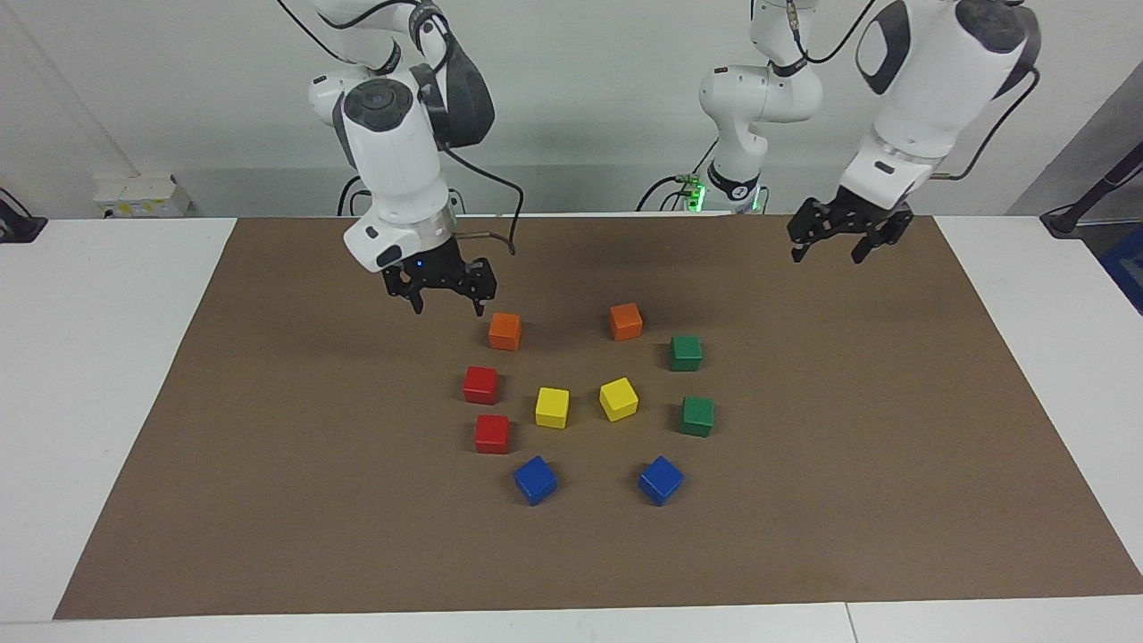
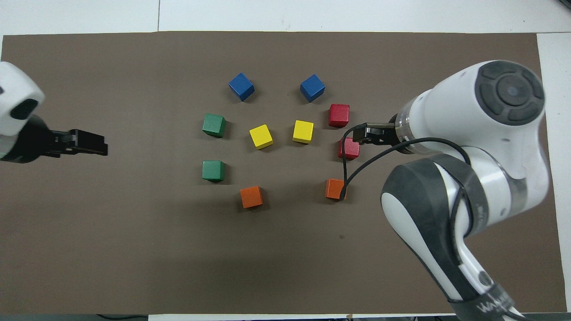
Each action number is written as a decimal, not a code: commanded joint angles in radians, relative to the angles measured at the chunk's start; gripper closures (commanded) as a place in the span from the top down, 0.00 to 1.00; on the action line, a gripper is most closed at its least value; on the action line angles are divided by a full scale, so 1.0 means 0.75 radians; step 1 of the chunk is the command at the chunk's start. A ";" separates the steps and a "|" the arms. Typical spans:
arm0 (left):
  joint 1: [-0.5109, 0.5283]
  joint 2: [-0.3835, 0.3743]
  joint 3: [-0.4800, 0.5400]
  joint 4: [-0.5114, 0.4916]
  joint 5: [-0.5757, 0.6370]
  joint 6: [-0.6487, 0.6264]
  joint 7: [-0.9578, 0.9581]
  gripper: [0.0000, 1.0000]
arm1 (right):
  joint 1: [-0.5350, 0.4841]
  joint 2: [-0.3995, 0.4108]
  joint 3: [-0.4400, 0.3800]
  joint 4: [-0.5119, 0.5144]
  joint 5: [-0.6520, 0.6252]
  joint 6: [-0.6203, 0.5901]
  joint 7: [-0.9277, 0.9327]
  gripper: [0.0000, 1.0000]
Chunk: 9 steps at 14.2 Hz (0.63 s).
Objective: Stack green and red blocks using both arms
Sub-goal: 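Reach green block with the left gripper while the right gripper reaches red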
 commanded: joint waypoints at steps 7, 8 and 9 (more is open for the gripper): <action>-0.116 0.068 0.021 -0.174 -0.013 0.239 -0.062 1.00 | -0.002 0.191 -0.006 -0.008 -0.065 0.197 0.048 1.00; -0.116 0.071 0.021 -0.176 -0.013 0.237 -0.064 1.00 | 0.000 0.210 -0.006 -0.008 -0.067 0.219 0.050 1.00; -0.118 0.073 0.021 -0.178 -0.013 0.233 -0.064 1.00 | 0.000 0.230 -0.006 -0.008 -0.065 0.246 0.053 1.00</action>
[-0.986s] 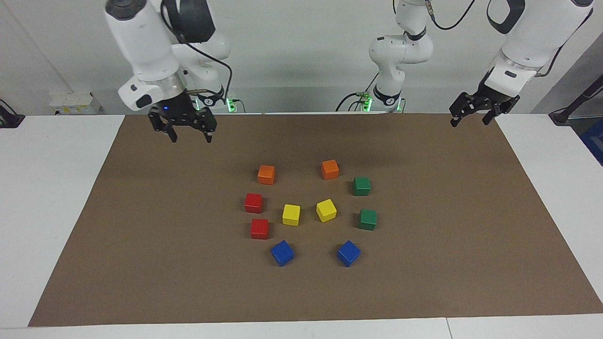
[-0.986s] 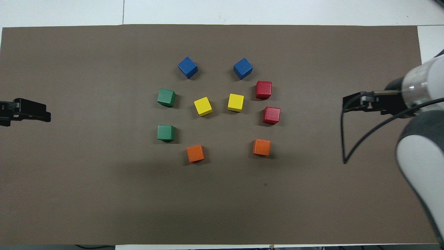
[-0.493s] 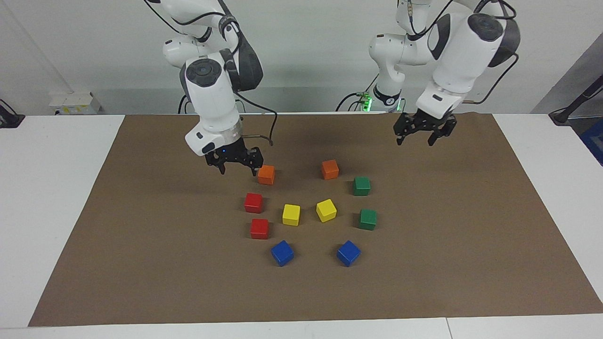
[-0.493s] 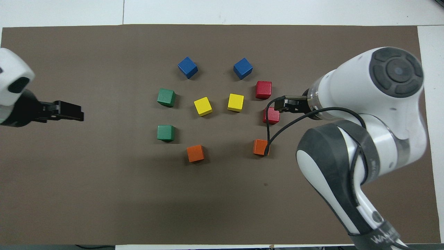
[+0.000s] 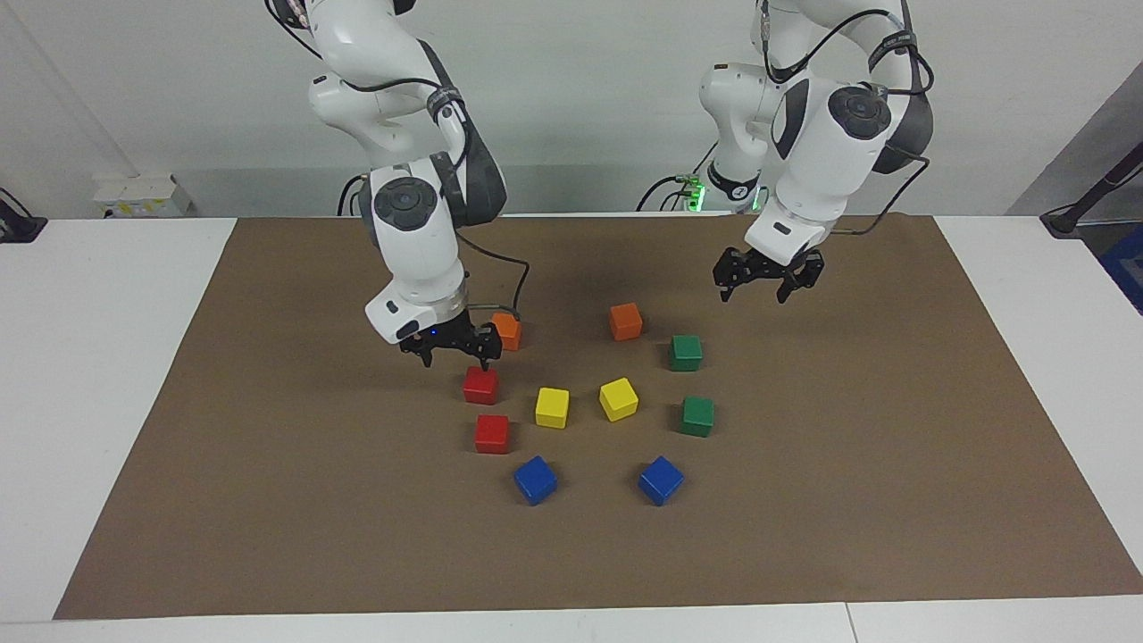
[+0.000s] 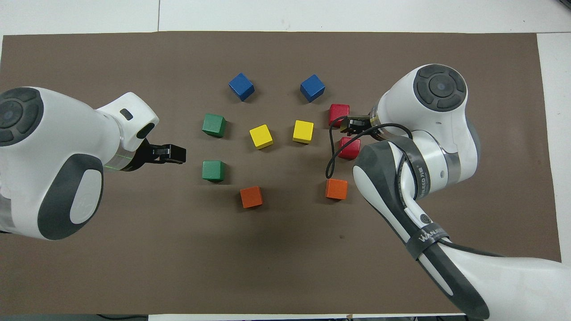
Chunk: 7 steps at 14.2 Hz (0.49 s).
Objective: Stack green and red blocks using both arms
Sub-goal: 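Reach green block with the left gripper while the right gripper reaches red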
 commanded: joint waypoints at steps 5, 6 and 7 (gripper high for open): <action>-0.005 -0.002 0.014 -0.098 -0.011 0.084 0.031 1.00 | 0.058 0.144 0.004 -0.001 -0.028 0.204 0.120 1.00; -0.003 -0.002 0.014 -0.122 -0.011 0.114 0.058 1.00 | 0.064 0.163 0.004 -0.001 -0.028 0.233 0.133 1.00; -0.003 0.004 0.014 -0.133 -0.011 0.119 0.087 1.00 | 0.066 0.173 0.004 -0.001 -0.028 0.247 0.145 1.00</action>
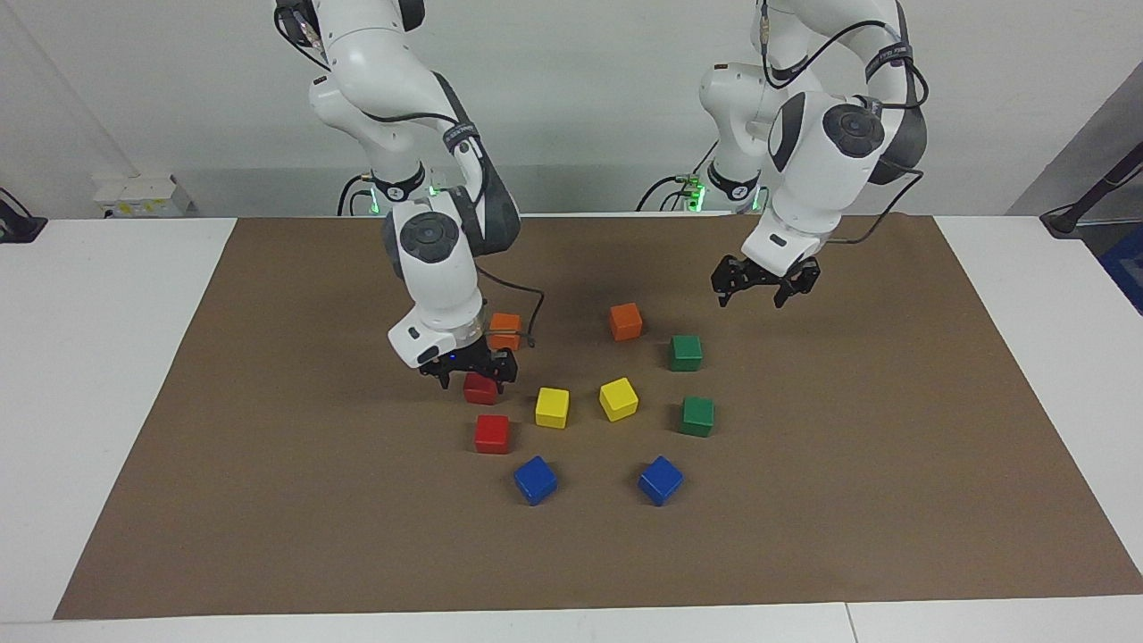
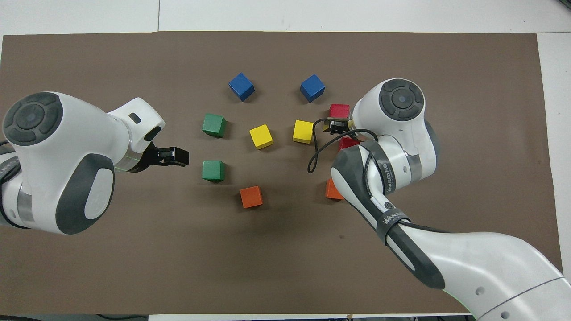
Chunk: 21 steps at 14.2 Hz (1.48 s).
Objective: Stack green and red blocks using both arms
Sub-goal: 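Reach green block with the left gripper while the right gripper reaches red, then grasp the green block with the left gripper while the right gripper grasps red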
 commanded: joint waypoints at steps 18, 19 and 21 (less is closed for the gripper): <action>-0.120 0.161 0.010 -0.112 -0.011 0.358 0.014 1.00 | -0.001 -0.020 -0.001 -0.013 -0.036 -0.051 0.034 1.00; -0.120 0.183 0.012 -0.110 -0.011 0.380 0.014 1.00 | -0.005 -0.020 -0.003 -0.006 -0.036 -0.065 0.030 1.00; -0.124 0.212 0.010 -0.099 -0.011 0.397 -0.006 1.00 | -0.005 -0.028 -0.001 -0.008 -0.036 -0.067 0.025 1.00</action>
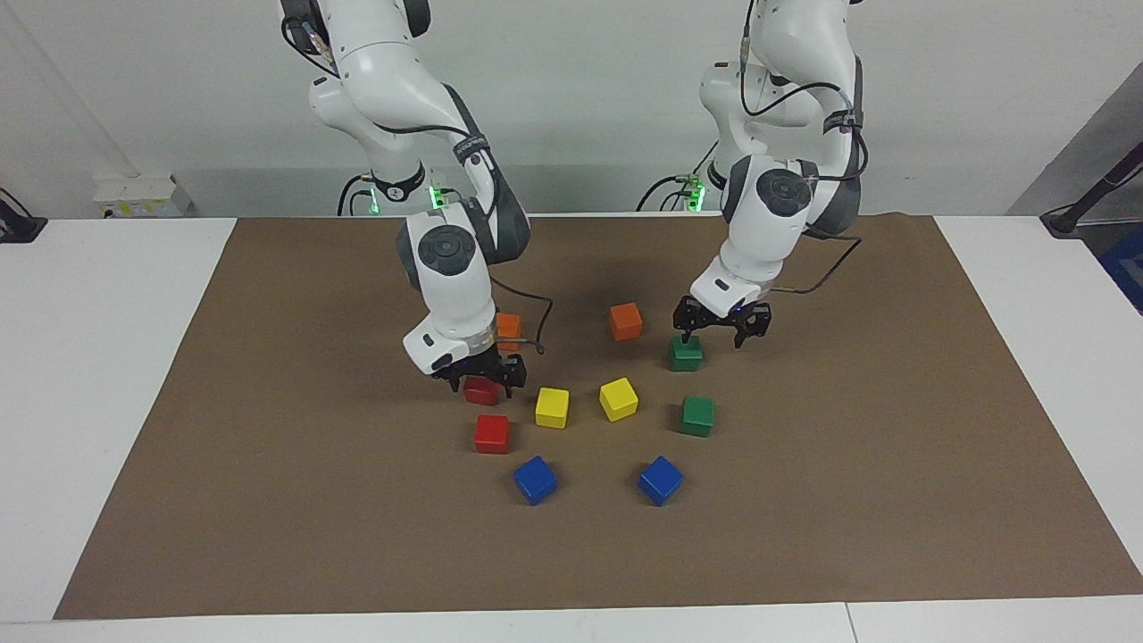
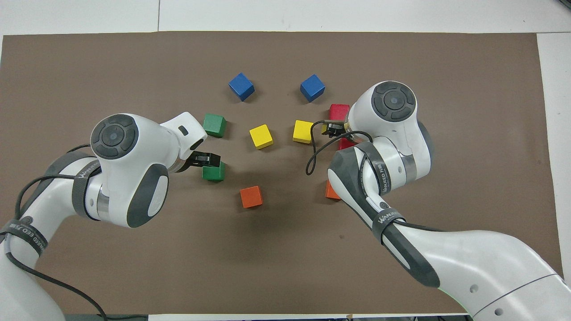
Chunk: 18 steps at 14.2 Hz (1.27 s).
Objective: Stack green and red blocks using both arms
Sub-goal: 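Grasp the green block with the left gripper while the right gripper grasps red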
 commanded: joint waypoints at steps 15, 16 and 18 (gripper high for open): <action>-0.110 0.127 0.017 -0.020 -0.001 0.089 -0.131 1.00 | -0.051 -0.094 0.001 -0.094 -0.028 -0.022 -0.065 0.00; -0.120 0.129 0.017 -0.020 -0.001 0.089 -0.133 1.00 | -0.112 -0.095 0.001 -0.011 -0.028 -0.124 -0.169 0.00; -0.124 0.133 0.017 -0.040 -0.001 0.114 -0.139 1.00 | -0.241 -0.088 0.001 0.094 -0.026 -0.223 -0.431 0.00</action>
